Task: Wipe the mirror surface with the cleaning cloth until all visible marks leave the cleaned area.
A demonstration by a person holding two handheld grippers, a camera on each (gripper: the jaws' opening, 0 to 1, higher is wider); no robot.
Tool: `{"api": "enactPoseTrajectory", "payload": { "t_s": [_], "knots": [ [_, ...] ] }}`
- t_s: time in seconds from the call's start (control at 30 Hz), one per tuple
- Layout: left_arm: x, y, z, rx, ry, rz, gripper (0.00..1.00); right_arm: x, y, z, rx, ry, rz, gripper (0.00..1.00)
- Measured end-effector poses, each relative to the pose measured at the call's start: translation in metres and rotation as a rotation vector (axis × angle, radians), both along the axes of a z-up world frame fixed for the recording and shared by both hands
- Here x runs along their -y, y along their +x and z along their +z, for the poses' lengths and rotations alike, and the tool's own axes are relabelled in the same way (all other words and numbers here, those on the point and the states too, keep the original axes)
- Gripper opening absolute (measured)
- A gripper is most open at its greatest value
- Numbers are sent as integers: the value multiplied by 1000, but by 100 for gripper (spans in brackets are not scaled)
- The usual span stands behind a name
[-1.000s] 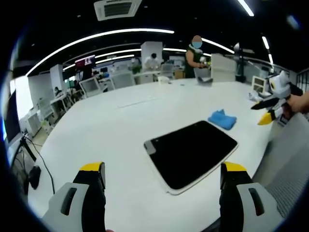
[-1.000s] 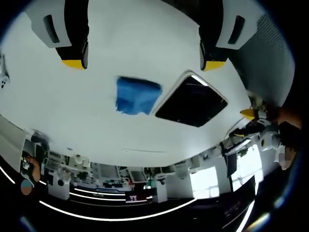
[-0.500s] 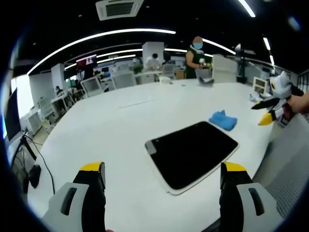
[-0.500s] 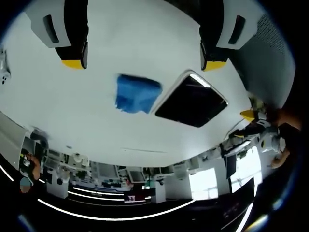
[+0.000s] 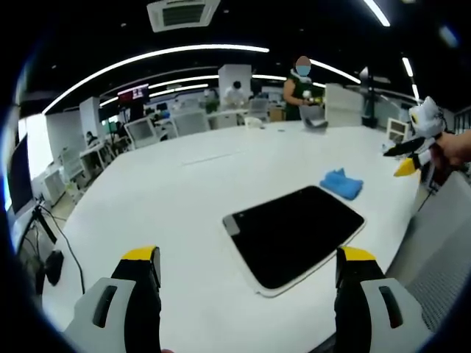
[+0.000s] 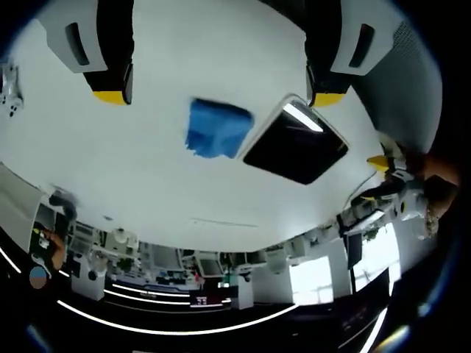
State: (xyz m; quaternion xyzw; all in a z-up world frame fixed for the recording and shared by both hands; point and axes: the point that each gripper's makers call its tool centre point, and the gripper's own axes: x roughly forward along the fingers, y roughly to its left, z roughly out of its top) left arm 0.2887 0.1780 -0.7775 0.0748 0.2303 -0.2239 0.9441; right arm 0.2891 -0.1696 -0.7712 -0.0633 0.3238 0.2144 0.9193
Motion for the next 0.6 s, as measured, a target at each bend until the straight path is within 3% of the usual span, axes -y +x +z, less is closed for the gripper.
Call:
{"api": "enactPoseTrajectory", "payload": {
  "t_s": [0.1, 0.3, 0.43, 0.6],
  "knots": [
    [1, -1, 0, -3, -5, -2, 99, 1, 7, 15, -21, 4, 1, 97],
    [3, -1, 0, -5, -9, -6, 99, -6, 14, 30, -213, 56, -14, 94],
    [2, -1, 0, -2, -3, -6, 99, -14, 27, 44, -247, 80, -20, 93],
    [0, -1, 0, 0, 6, 0, 99, -24, 47, 50, -247, 50, -2, 91]
  ]
}}
